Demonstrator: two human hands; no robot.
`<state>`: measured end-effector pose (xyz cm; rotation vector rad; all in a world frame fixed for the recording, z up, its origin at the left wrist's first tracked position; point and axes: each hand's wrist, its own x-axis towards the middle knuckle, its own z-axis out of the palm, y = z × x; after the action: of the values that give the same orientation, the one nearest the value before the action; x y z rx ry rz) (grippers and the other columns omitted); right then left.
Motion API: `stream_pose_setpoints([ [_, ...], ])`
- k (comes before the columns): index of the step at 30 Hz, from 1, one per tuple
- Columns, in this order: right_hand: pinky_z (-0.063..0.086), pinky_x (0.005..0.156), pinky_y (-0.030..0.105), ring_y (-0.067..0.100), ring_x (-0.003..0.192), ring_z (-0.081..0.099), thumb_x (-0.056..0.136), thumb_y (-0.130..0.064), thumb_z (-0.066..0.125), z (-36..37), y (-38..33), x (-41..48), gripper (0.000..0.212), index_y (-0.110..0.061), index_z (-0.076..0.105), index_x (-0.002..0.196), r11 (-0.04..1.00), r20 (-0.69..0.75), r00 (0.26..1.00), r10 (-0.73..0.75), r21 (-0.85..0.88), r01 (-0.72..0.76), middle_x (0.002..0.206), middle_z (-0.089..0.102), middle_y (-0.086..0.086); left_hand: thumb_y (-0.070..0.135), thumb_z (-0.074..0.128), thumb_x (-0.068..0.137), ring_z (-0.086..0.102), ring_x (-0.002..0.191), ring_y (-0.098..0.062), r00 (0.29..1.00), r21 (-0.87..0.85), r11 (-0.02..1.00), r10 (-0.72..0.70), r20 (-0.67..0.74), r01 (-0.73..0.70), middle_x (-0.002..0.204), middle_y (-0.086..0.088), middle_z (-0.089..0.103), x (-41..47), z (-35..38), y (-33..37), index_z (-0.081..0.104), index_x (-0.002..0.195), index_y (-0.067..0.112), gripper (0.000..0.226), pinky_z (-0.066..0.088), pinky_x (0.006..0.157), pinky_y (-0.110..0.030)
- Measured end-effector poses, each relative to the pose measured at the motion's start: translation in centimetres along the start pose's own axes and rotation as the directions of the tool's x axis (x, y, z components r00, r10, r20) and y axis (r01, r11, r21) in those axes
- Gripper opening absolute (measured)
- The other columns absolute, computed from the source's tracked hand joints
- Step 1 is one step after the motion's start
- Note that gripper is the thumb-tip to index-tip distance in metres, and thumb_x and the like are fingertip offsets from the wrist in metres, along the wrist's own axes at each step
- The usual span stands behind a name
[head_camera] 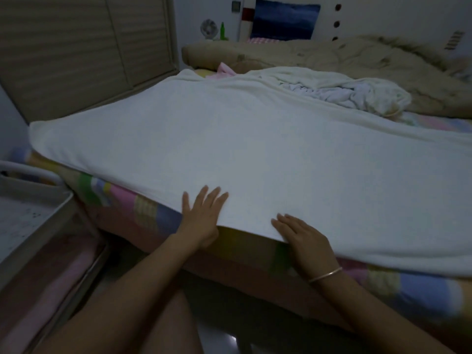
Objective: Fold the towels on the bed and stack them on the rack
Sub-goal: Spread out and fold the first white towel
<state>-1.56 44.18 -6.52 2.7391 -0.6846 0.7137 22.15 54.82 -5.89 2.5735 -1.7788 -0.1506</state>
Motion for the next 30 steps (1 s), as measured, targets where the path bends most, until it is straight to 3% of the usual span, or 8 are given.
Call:
stream_pose_setpoints([
  [3,0.056,0.079,0.038,0.027,0.099,0.069,0.063,0.001,0.057,-0.8,2.7,-2.1,0.050,-0.015,0.072,0.108,1.000,-0.024,1.000,0.010,-0.012,-0.011,0.112,0.070,0.006,0.016,0.045,0.087,-0.012,0.148,-0.029,0.998,0.003,0.998,-0.056,-0.040,0.056,0.162,-0.006,-0.009,-0.5,-0.3,3.6,-0.005,0.154,0.020,0.084,-0.006,0.116,-0.058],
  [7,0.057,0.079,0.043,0.030,0.095,0.069,0.071,-0.012,0.034,-3.5,8.4,-6.4,0.051,-0.012,0.073,0.105,0.991,0.015,0.996,0.088,-0.101,-0.086,0.109,0.071,0.010,0.017,0.056,0.087,0.020,0.145,-0.029,0.925,0.036,0.941,0.339,-0.174,-0.338,0.159,-0.013,0.019,-0.9,-0.7,14.2,0.022,0.152,0.013,0.073,0.018,0.117,-0.042],
  [11,0.055,0.069,0.035,0.028,0.082,0.069,0.070,-0.018,0.036,-7.3,14.7,-11.4,0.045,-0.014,0.073,0.095,0.960,0.024,0.975,0.222,-0.178,-0.214,0.095,0.073,0.008,0.005,0.065,0.075,0.054,0.108,-0.030,0.772,0.072,0.823,0.556,-0.310,-0.564,0.122,-0.011,0.057,0.1,-1.3,25.6,0.059,0.119,0.010,0.044,0.044,0.075,-0.038],
  [16,0.050,0.055,0.035,0.033,0.071,0.064,0.074,-0.015,0.042,-11.2,23.5,-17.8,0.033,-0.010,0.069,0.093,0.860,0.004,0.918,0.397,-0.353,-0.370,0.086,0.068,0.012,0.002,0.076,0.052,0.059,0.072,-0.022,0.631,0.216,0.714,0.694,-0.347,-0.666,0.084,-0.003,0.059,0.3,-2.6,35.8,0.063,0.085,0.017,0.038,0.022,0.043,-0.026],
  [21,0.048,0.051,0.039,0.035,0.061,0.060,0.074,-0.008,0.043,-13.6,29.3,-21.6,0.024,-0.007,0.065,0.085,0.799,-0.034,0.859,0.511,-0.349,-0.489,0.073,0.062,0.015,0.010,0.083,0.053,0.056,0.053,-0.019,0.627,0.227,0.683,0.729,-0.274,-0.695,0.068,0.001,0.055,0.7,-2.3,41.5,0.058,0.071,0.018,0.031,-0.001,0.045,-0.024],
  [24,0.046,0.046,0.035,0.031,0.061,0.061,0.064,0.001,0.065,-14.5,29.7,-23.3,0.017,-0.011,0.062,0.075,0.847,0.002,0.877,0.480,-0.261,-0.463,0.068,0.060,0.009,0.019,0.060,0.084,0.058,0.065,-0.027,0.645,0.162,0.666,0.745,-0.167,-0.728,0.076,-0.005,0.061,0.6,-1.8,42.9,0.055,0.076,0.014,0.011,0.015,0.048,-0.027],
  [27,0.040,0.041,0.029,0.028,0.060,0.060,0.051,0.004,0.075,-15.3,28.8,-25.4,0.029,-0.012,0.063,0.072,0.909,0.028,0.929,0.368,-0.222,-0.353,0.066,0.058,0.005,0.025,0.051,0.084,0.051,0.063,-0.025,0.652,0.132,0.661,0.751,-0.106,-0.739,0.073,-0.003,0.059,0.4,-1.7,43.2,0.050,0.073,0.016,0.014,0.030,0.058,-0.028],
  [30,0.039,0.043,0.029,0.027,0.068,0.060,0.062,-0.005,0.070,-15.3,28.7,-27.3,0.021,-0.014,0.065,0.081,0.938,0.025,0.956,0.291,-0.203,-0.281,0.076,0.058,0.004,0.033,0.053,0.084,0.057,0.071,-0.025,0.658,0.144,0.657,0.752,-0.047,-0.740,0.084,-0.002,0.064,0.4,-1.5,43.9,0.055,0.082,0.020,0.013,0.034,0.061,-0.028],
])
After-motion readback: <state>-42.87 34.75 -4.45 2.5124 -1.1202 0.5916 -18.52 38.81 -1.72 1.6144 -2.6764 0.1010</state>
